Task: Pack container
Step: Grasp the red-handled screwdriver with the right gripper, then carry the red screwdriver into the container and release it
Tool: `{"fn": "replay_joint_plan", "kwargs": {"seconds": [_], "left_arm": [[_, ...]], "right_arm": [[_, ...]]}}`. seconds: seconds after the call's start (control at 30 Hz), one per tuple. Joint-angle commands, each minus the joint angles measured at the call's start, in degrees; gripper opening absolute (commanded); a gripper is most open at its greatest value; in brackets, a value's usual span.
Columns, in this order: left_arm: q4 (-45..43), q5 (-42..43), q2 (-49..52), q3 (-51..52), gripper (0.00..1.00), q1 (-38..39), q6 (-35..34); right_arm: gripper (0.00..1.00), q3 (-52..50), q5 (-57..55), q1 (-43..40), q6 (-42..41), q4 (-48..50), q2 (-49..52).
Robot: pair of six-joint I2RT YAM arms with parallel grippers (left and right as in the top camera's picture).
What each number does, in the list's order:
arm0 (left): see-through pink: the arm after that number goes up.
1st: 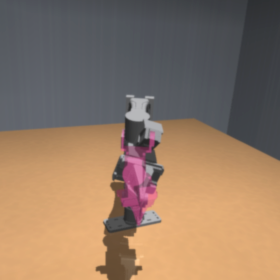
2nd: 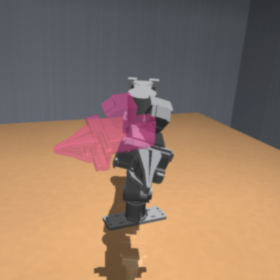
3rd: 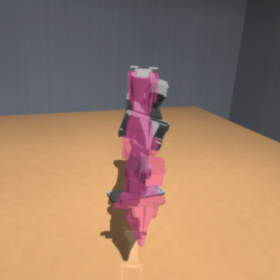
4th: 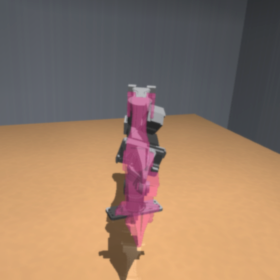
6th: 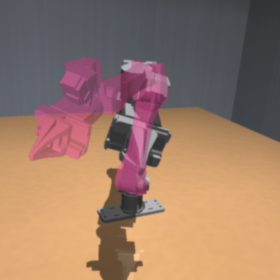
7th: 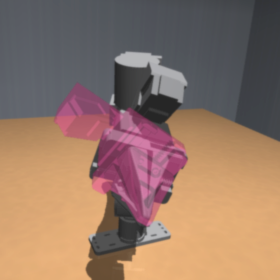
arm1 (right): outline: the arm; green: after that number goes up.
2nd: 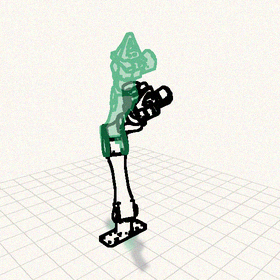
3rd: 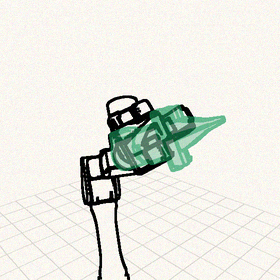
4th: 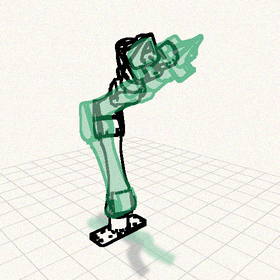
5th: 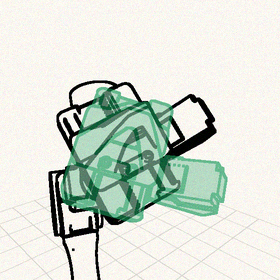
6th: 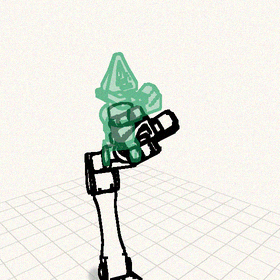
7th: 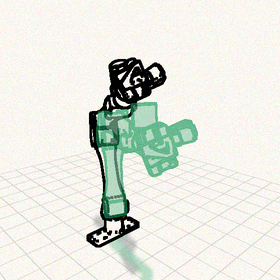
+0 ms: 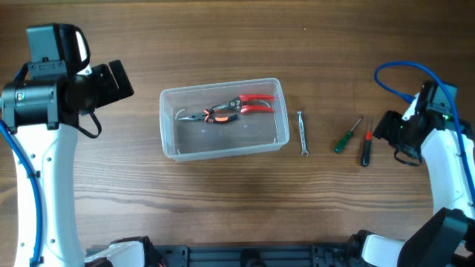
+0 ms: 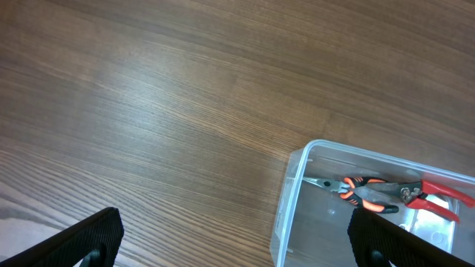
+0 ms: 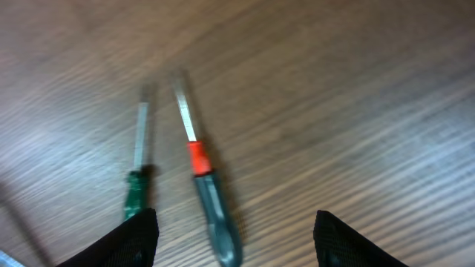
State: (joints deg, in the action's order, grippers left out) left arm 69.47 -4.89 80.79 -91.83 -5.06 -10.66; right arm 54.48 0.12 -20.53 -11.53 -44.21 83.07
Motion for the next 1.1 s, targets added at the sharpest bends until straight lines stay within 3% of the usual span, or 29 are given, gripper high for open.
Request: {"fn": "replay_joint_plan", "kwargs": {"seconds": [0.0,0.1,0.3,0.53,0.63,0.7,0.8,0.87,1.0,1.07], "left_arm": [[-0.15,-0.57,-0.13,-0.26,1.00,-0.33,-0.72],[-0.17,-0.57,-0.13,-0.26,1.00,-0.33,-0.74],[-0.15,-0.57,-0.13,-0.26,1.00,-0.33,-0.74],[-0.15,-0.57,-0.13,-0.26,1.00,-0.33,-0.74],[-0.17,-0.57,-0.13,-0.26,1.00,-0.33,-0.72],[-0.17,-0.57,-0.13,-0.26,1.00,-0.33,-0.72],[-0.17,-0.55,-0.13,-0.26,1.00,-0.33,-0.72],[-0.17,-0.57,-0.13,-0.26,1.00,-0.33,-0.72],[-0.17,-0.55,-0.13,-0.26,1.00,-0.33,-0.74],[-0.17,-0.57,-0.13,-0.26,1.00,-0.33,-0.72]], "right_arm": [[0.66,-1.46,-0.33,-0.92,-3.56,0.04,0.96],[0.70,-1.53,-0.39,-0.92,-6.49,0.28,0.96],[0.63,-3.48,1.16,-0.85,-6.45,1.42,1.38],[0.56,-18.10,2.78,-0.85,-6.47,17.62,1.88],[0.46,-18.21,2.93,-0.85,-6.54,17.42,1.90],[0.46,-18.23,3.48,-0.85,-6.56,17.29,1.90],[0.38,-18.23,4.02,-0.85,-6.56,16.81,1.90],[0.31,-18.23,4.00,-0.85,-6.56,16.72,1.90],[0.07,-18.23,3.98,-0.85,-6.54,16.59,1.90],[0.04,-18.05,4.04,-0.85,-6.51,16.61,1.88]]}}
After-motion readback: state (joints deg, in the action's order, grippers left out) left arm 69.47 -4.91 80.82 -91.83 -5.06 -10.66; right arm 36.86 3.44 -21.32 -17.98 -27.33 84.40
